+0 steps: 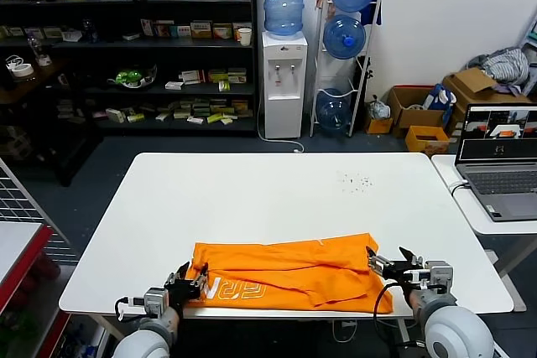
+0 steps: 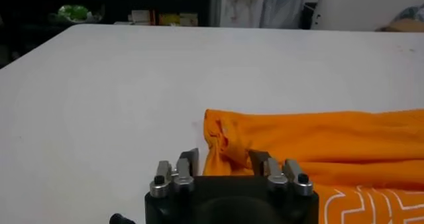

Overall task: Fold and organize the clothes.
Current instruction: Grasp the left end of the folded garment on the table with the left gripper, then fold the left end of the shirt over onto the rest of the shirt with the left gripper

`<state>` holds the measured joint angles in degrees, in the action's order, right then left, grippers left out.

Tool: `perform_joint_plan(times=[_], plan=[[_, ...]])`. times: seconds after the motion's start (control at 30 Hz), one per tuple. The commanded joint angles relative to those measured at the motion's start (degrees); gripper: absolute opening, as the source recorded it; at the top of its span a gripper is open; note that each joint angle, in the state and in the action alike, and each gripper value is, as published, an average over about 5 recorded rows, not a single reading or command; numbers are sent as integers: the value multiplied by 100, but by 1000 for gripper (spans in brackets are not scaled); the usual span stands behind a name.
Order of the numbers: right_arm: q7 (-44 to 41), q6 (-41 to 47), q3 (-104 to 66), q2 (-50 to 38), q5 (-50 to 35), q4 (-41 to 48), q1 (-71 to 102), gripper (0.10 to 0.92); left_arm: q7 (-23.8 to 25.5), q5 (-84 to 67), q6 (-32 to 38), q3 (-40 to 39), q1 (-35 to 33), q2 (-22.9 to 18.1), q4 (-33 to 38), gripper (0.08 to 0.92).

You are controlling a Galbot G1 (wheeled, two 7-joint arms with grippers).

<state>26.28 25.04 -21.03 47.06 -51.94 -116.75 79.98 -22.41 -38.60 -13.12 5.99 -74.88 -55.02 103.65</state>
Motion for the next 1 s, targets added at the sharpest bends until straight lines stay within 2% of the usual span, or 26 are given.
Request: perform_joint_plan(times=[0.03, 0.4, 0.5, 0.6, 0.77, 1.0], plan=[[12, -13, -34, 11, 10, 4, 23, 823, -8, 7, 2, -30, 6, -62, -60, 464], [21, -100, 13, 100, 100, 108, -22, 823, -60, 100, 104, 91, -41, -72, 269, 152], [30, -142, 63, 136, 140, 149, -95, 823, -60, 146, 99, 242, -96, 43, 473, 114], [39, -173, 134, 175, 179, 194, -202, 823, -34, 145, 76, 546, -167, 370, 634, 112], [50, -205, 289, 228, 198, 261, -412, 823, 52, -167, 78, 1364, -337, 1304, 507, 112], [37, -253, 449, 295, 254, 362, -591, 823, 237, -451, 332, 2355, -695, 2251, -535, 112]])
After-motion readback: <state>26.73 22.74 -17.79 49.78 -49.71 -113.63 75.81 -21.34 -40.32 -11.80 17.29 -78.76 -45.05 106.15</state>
